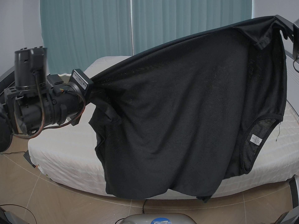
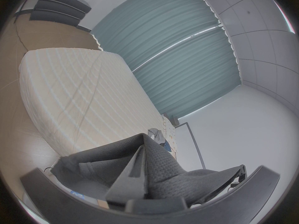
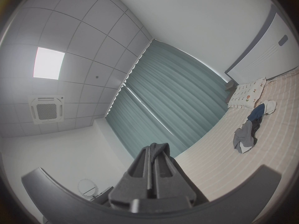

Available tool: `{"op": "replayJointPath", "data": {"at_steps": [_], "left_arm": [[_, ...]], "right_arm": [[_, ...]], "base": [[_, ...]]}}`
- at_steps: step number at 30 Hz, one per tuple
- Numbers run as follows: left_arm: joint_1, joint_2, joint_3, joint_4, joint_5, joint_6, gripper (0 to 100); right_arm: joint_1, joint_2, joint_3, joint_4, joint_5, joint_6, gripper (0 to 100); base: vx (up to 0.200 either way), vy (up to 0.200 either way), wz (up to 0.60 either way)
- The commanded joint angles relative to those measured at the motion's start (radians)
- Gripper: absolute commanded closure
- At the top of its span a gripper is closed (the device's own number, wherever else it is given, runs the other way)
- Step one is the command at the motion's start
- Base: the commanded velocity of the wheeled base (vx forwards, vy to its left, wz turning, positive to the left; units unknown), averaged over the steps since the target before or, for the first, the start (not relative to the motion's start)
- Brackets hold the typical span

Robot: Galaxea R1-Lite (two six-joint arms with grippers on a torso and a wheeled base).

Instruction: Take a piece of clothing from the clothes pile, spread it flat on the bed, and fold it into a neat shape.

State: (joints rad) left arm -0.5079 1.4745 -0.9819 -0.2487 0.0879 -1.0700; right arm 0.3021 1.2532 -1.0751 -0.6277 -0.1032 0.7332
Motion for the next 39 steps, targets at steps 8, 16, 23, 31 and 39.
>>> {"op": "replayJointPath", "data": {"at_steps": [8, 16, 23, 31, 39], "left_arm": [[0.121, 0.374, -0.212, 0.049, -0.073, -0.030, 100], [0.127, 0.563, -0.333, 0.049, -0.074, -0.028, 100], [0.127, 0.739, -0.463, 0.048, -0.071, -0.036, 100], [0.123, 0.885, -0.555, -0.032, -0.065, -0.114, 100], [0.120, 0.978, -0.572, -0.080, -0.060, -0.122, 100]], "right_arm": [[-0.107, 0.499, -0.137, -0.175, 0.007, -0.026, 100], [-0.107, 0.677, -0.184, -0.262, 0.011, -0.040, 100], [-0.090, 0.861, -0.186, -0.385, -0.001, -0.092, 100], [-0.084, 1.049, -0.187, -0.480, -0.041, -0.092, 100], [-0.087, 1.195, -0.210, -0.537, -0.058, -0.081, 100]], "base": [[0.200, 0.000, 0.00], [0.200, 0.000, 0.00], [0.114, 0.000, 0.00], [0.000, 0.000, 0.00], [0.000, 0.000, 0.00]]}}
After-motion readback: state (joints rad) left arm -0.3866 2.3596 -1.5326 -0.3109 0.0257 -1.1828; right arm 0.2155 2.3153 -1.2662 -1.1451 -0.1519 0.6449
